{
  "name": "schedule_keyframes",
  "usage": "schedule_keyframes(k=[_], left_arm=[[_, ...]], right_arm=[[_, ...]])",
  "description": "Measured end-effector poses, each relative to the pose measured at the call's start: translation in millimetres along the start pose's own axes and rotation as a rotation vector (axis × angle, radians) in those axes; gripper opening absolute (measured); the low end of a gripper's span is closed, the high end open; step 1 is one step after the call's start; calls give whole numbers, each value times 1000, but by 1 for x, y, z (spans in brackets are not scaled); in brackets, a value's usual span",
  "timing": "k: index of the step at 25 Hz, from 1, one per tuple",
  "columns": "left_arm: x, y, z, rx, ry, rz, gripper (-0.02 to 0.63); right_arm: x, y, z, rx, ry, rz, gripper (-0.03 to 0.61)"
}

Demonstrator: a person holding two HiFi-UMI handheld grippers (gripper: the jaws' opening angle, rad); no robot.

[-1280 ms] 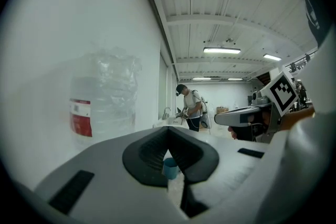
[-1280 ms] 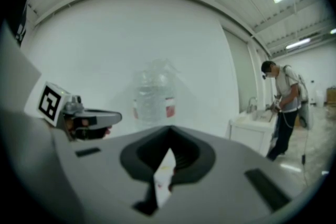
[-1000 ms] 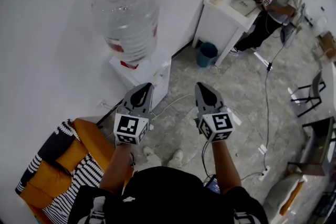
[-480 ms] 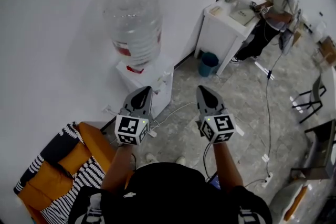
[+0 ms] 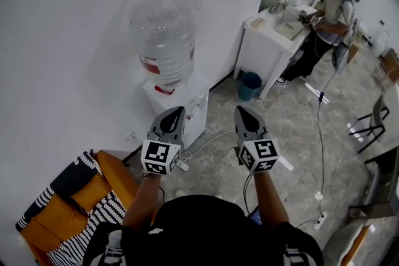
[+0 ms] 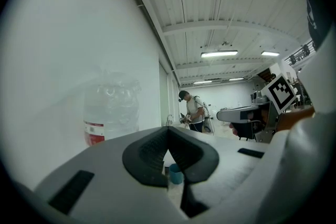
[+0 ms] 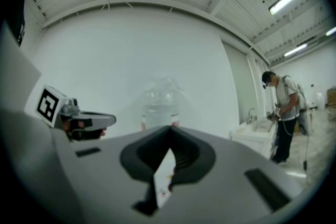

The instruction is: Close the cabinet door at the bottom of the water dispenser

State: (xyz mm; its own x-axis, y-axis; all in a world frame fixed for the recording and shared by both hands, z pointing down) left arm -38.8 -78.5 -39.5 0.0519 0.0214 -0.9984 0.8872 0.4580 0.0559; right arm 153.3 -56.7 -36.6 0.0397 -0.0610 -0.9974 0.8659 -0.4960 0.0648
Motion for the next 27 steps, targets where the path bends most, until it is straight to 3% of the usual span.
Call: schedule_keyframes(k=[27], left_arm=[[5, 16, -13, -2, 16, -9, 8]], right_arm=[[5, -15, -5, 24, 27, 12, 34]])
Point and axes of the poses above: the fingertips, and each gripper's own axes: z forward along the fingers, y to its right, x out of its top, the point moved 3 cm from there along -z, backward along the fingers, and after that the axes turned 10 degrees about x, right-handed, at the moved point
